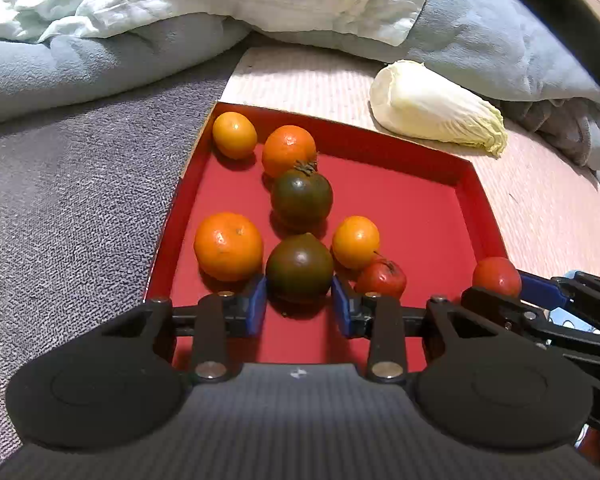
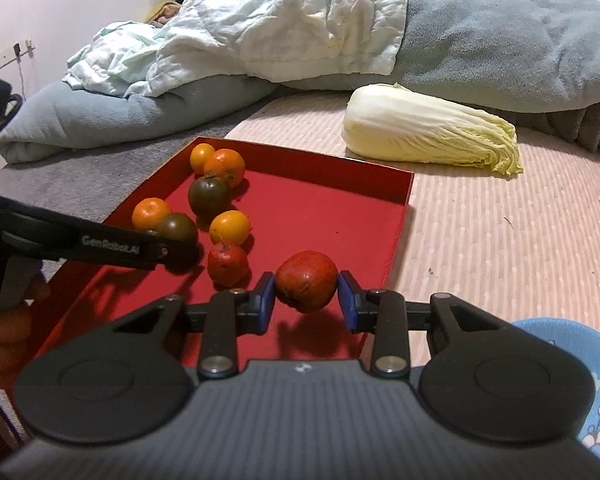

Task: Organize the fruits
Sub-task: 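Grasp the red tomato with the right gripper while the left gripper grasps a dark tomato, then carry both held tomatoes from the red tray over the blue plate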

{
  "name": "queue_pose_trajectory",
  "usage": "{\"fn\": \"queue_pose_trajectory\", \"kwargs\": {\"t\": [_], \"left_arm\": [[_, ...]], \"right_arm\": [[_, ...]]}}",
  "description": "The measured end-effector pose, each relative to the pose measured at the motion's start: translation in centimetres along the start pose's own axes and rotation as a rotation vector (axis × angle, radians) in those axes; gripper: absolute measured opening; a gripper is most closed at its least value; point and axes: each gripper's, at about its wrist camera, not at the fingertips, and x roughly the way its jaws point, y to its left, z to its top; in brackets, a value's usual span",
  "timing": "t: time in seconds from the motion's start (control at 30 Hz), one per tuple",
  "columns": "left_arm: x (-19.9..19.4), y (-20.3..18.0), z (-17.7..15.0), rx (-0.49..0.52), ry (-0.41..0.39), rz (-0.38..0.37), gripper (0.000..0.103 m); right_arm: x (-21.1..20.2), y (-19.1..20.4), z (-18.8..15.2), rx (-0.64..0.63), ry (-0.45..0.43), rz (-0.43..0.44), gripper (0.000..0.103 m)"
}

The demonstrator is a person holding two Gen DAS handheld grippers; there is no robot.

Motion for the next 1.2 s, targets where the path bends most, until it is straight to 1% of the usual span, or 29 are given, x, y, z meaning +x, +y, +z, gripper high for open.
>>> {"fn": "queue_pose_trajectory", "kwargs": {"t": [0.07,0.23,0.4,0.6,0.77,0.93,1.2], "left_arm": [[-0.2,-0.1,0.1,0.005,-0.001,-0.004,0.040],[-1.7,-0.5,0.2,0.022,-0.032,-0.027,0.040],[-2.8,-1.0,-0.2,0.040,-0.038,-0.028,0.040],[-4.6,-2.4,-0.5,0.068,-0.055,-0.044,0.040],[-5.8,-4.4,-0.4,0.103,-0.082,-0.078,0.040],[-6.4,-6.5,-0.5,0.133,-0.090,-0.107,0.040],[-7.3,-10.8,-1.3,0.186,-0.093,-0.180,0.040]], "right_arm": [[-0.4,0.1,-0.1,-0.001,-0.005,0.000,0.037],[-1.5,0.6,-0.4,-0.007,-0.014,0.003,0.037],[-2.4,0.8,-0.9,-0.008,-0.012,-0.006,0.037],[-4.2,0.8,-1.2,-0.008,-0.020,-0.026,0.037],[-6.0,0.3,-1.4,0.001,-0.030,-0.051,0.037],[-7.8,-0.5,-1.8,0.008,-0.041,-0.082,0.037],[-10.4,-2.6,-3.8,0.041,-0.040,-0.137,0.037]]}}
